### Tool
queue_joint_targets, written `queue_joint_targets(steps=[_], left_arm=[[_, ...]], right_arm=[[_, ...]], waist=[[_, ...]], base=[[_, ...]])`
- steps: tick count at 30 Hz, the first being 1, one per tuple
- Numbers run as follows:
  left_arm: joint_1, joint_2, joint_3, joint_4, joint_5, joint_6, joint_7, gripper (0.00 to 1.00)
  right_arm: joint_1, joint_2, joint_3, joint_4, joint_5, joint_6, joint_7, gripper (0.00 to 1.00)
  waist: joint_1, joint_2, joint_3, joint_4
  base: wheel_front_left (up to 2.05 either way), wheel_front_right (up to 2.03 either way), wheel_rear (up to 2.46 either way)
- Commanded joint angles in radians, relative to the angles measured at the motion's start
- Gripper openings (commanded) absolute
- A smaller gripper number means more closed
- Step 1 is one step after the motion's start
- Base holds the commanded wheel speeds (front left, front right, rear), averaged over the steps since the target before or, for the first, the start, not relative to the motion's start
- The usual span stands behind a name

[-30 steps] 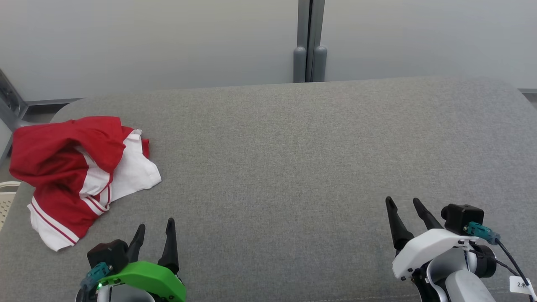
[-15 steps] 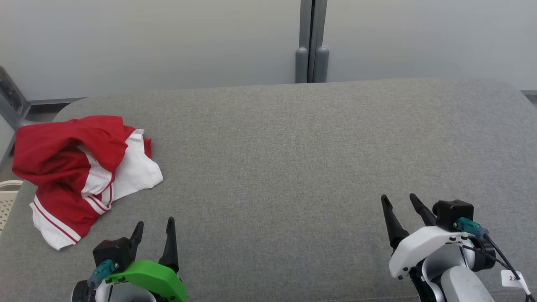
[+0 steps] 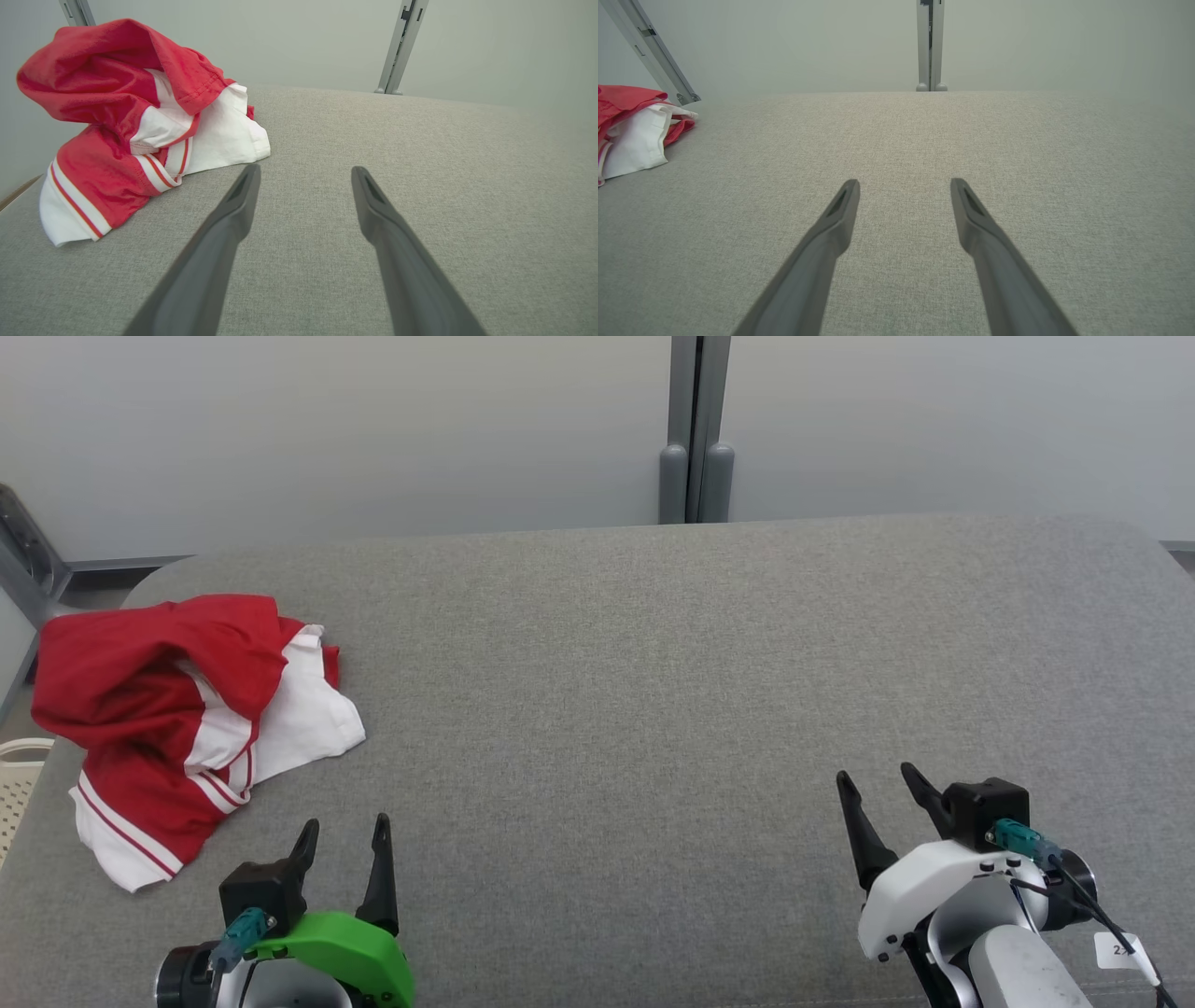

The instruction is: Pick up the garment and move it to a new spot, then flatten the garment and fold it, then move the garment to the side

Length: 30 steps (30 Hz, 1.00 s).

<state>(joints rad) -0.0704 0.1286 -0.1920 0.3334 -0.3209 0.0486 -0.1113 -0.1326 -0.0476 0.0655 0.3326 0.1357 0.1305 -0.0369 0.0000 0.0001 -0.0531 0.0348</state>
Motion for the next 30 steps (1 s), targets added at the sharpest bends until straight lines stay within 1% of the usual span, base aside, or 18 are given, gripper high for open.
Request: queue_joint_targets(steps=[1,17,23,24,30], left_arm=[[-0.010,0.006,0.001,0.005,0.012,0.005,-0.004,1.00],[-0.014,0.011,-0.005,0.005,-0.015,0.012,0.000,1.00],[-0.015,0.019,-0.010,0.003,-0.016,0.014,0.004,1.00],[-0.015,0.019,-0.010,0.003,-0.016,0.014,0.004,1.00],[-0.007,0.031,-0.006,-0.008,-0.023,0.021,0.013,1.00]], right_arm=[[-0.014,-0.005,0.001,0.003,-0.014,0.000,-0.007,1.00],[-0.012,-0.005,-0.004,0.009,0.002,0.000,-0.011,1.00],[0.002,-0.005,-0.006,0.004,0.006,0.000,-0.014,1.00],[0.002,-0.005,-0.006,0.004,0.006,0.000,-0.014,1.00],[0.007,-0.005,-0.001,0.010,0.019,0.000,-0.018,1.00]], waist=[[0.0000,-0.0001,-0.001,0.001],[0.0000,-0.0001,-0.002,0.015],[0.0000,-0.0001,-0.004,0.064],[0.0000,-0.0001,-0.004,0.064],[0.0000,-0.0001,-0.004,0.136]], base=[[0.00,0.00,0.00],[0.00,0.00,0.00],[0.00,0.00,0.00],[0.00,0.00,0.00],[0.00,0.00,0.00]])
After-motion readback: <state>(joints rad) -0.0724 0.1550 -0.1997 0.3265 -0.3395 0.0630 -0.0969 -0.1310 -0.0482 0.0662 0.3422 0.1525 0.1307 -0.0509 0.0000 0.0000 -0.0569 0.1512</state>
